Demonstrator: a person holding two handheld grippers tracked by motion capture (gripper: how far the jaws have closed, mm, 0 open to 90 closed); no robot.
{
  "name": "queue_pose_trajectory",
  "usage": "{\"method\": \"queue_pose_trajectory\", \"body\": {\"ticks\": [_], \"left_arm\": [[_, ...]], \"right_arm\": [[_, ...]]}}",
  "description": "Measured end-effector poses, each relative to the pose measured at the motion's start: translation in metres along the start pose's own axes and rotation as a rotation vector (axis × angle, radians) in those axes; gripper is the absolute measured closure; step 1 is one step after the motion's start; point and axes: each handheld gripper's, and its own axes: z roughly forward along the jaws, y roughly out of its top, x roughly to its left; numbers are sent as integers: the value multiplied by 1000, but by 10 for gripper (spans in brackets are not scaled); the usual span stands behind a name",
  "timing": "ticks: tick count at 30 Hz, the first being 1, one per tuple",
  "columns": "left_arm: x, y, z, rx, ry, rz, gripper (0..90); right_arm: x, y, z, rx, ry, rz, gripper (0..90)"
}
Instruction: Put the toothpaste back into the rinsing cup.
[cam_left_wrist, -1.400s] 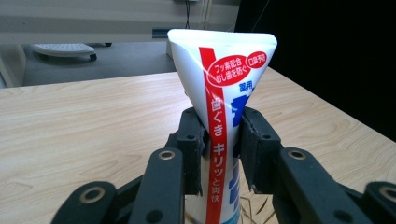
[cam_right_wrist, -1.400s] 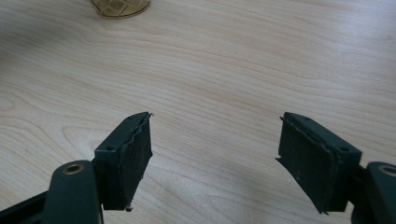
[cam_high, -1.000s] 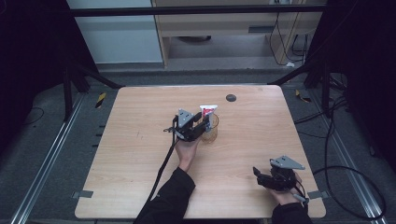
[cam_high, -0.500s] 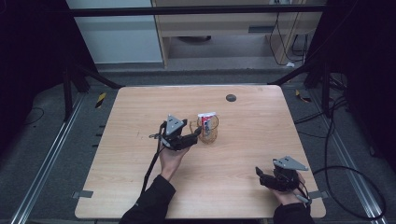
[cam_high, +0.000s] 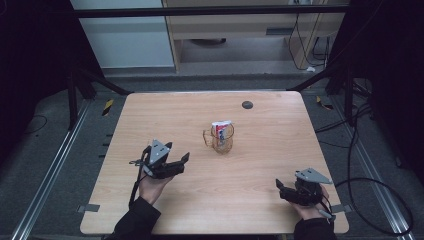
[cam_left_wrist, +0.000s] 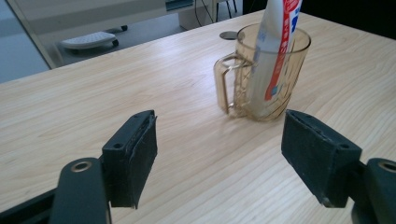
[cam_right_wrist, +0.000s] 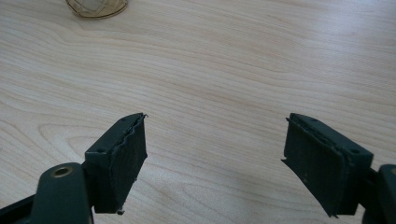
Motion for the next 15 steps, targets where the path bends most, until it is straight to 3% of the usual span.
{"method": "queue_pose_trajectory", "body": {"ticks": [3,4,12,15], "left_arm": [[5,-8,-6,16,10,6,255],[9,-14,-10,33,32,17,254],[28,-37,-29,66,44,-37,253],[32,-43,-34,71,61,-37,255]], "right_arm": [[-1,0,0,1,-7,6,199],[-1,0,0,-1,-10,2,197],[-2,-1,-1,-1,-14,15,191],[-2,-1,-2,-3,-12,13,189]]}}
